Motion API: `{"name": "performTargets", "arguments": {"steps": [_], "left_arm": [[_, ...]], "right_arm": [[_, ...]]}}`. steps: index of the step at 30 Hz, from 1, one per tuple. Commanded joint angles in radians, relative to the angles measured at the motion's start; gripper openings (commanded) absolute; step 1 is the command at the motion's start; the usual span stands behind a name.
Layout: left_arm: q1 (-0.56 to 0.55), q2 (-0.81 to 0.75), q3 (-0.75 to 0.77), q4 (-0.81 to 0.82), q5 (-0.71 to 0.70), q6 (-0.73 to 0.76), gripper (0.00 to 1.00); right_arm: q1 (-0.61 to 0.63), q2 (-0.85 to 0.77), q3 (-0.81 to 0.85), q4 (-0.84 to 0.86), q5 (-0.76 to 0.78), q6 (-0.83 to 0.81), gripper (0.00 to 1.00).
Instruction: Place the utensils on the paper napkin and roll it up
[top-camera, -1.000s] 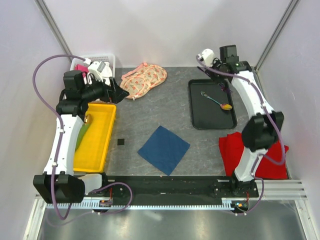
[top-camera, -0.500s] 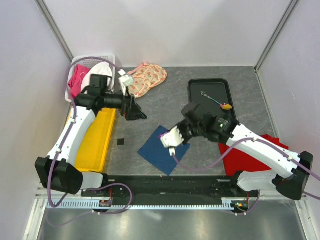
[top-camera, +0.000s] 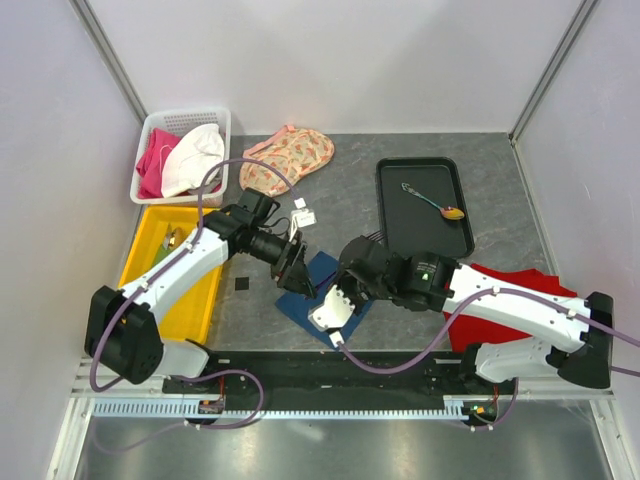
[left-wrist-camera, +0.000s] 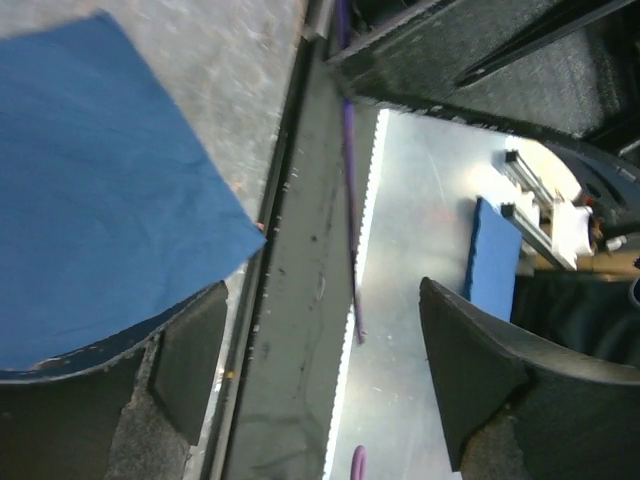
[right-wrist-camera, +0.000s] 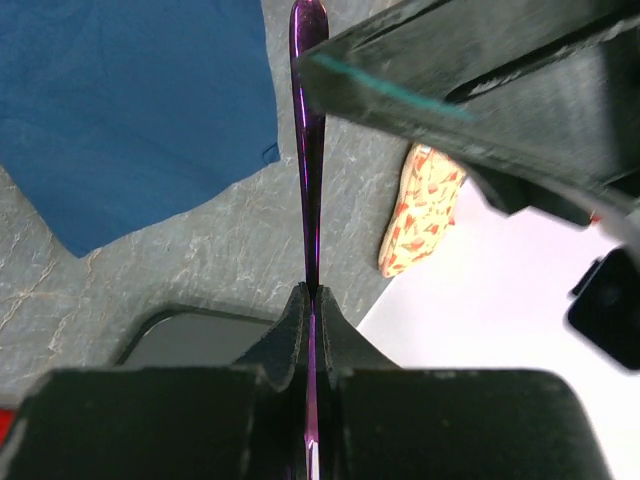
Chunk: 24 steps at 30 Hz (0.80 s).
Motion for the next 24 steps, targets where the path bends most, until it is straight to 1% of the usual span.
{"name": "performTargets", "arguments": {"steps": [1,3,5,6,7,9,10,11,12,13,14,15,16,18,19,20,21,22,23,24], "left_arm": [[-0.054,-0.028,-0.023,0.082,0.045,-0.048,0.74],[-0.083,-0.023,-0.037,0.102,0.018,-0.068,0.68],[-0.092,-0.014,-0.058,0.125,0.01,-0.086,0.58],[-0.095,-0.013,-0.067,0.159,0.017,-0.109,0.5],[-0.095,-0.014,-0.077,0.174,0.026,-0.12,0.27],[-0.095,-0.026,-0.107,0.243,0.031,-0.17,0.07],[-0.097,-0.037,-0.121,0.277,0.033,-0.181,0.02],[-0.097,-0.075,-0.153,0.315,0.031,-0.221,0.02],[-0.094,-0.101,-0.175,0.408,0.018,-0.279,0.02],[-0.095,-0.126,-0.219,0.455,0.008,-0.31,0.02],[-0.094,-0.156,-0.244,0.499,-0.002,-0.338,0.02],[-0.094,-0.208,-0.265,0.55,-0.033,-0.403,0.02],[-0.094,-0.236,-0.288,0.626,-0.047,-0.431,0.02],[-0.092,-0.296,-0.346,0.692,-0.102,-0.511,0.02],[-0.092,-0.31,-0.382,0.761,-0.111,-0.534,0.02],[-0.092,-0.324,-0.397,0.794,-0.125,-0.557,0.02],[-0.091,-0.339,-0.412,0.834,-0.168,-0.616,0.02],[-0.089,-0.368,-0.443,0.914,-0.193,-0.649,0.02],[-0.087,-0.385,-0.46,0.956,-0.22,-0.684,0.02],[-0.087,-0.4,-0.477,1.004,-0.28,-0.757,0.02]], "right_arm": [[0.035,0.026,0.01,0.035,0.055,-0.031,0.0],[0.038,0.03,0.013,0.038,0.061,-0.03,0.0],[0.04,0.03,0.013,0.04,0.065,-0.033,0.0],[0.042,0.029,0.011,0.043,0.07,-0.033,0.0],[0.043,0.026,0.008,0.048,0.073,-0.031,0.0],[0.046,0.023,-0.001,0.072,0.091,-0.018,0.0],[0.049,0.018,-0.004,0.087,0.099,0.001,0.0],[0.049,0.016,-0.007,0.125,0.111,0.021,0.12],[0.049,0.012,-0.007,0.15,0.143,0.079,0.3],[0.051,-0.002,-0.005,0.17,0.156,0.11,0.61],[0.049,-0.011,-0.002,0.207,0.176,0.145,0.69],[0.049,-0.023,0.005,0.216,0.194,0.236,0.76],[0.049,-0.051,0.013,0.218,0.2,0.283,0.8],[0.046,-0.085,0.03,0.229,0.214,0.401,0.82],[0.023,-0.111,0.04,0.227,0.208,0.543,0.82],[0.003,-0.122,0.051,0.229,0.197,0.614,0.83],[-0.032,-0.132,0.076,0.229,0.168,0.688,0.82],[-0.125,-0.14,0.09,0.23,0.101,0.877,0.81],[-0.174,-0.14,0.103,0.235,0.058,0.968,0.8],[-0.228,-0.139,0.126,0.238,0.008,1.077,0.8]]}}
